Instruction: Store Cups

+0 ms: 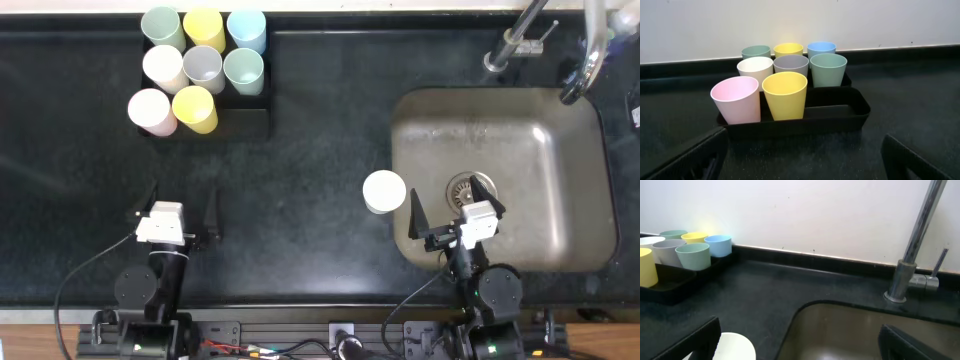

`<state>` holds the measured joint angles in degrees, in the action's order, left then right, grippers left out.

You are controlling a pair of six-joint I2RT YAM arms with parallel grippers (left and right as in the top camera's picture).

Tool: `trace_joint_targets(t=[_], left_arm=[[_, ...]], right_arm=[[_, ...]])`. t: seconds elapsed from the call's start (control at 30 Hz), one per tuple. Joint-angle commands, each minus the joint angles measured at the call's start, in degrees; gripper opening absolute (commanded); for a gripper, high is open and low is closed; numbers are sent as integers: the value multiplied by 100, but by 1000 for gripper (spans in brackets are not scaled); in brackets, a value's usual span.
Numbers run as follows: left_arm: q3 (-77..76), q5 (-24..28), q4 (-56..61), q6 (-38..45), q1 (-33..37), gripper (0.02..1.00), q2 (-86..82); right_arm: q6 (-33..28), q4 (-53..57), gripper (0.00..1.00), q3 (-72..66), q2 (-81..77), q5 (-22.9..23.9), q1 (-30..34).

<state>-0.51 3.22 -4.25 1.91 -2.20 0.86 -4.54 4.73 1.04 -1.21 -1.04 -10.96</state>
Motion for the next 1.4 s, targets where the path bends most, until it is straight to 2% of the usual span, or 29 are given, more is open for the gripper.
trace_joint_targets(t=[0.03,0.43,0.57,0.73,0.9,1.03,1.2,1.4], left_arm=[[7,11,-22,22,11,1000,-59],[7,11,-22,22,11,1000,-59],[7,11,-22,22,11,1000,-59],[7,11,-22,22,11,998,-59],[7,13,-22,22,11,1000,-59],[7,11,-22,22,11,998,-59],[7,13,-22,22,11,1000,-59],[7,11,-22,22,11,1000,-59]], right_arm=[[-20,-28,998,-76,59,50,9],[7,-28,998,-76,59,44,7],[654,-28,996,-76,57,55,20],[1891,234,998,190,-216,129,17],[1978,1762,996,1799,-1318,184,17],[1976,3792,998,3801,-2699,435,15],[1976,5816,996,5855,-4186,442,11],[1847,6911,996,6898,-5650,358,11]])
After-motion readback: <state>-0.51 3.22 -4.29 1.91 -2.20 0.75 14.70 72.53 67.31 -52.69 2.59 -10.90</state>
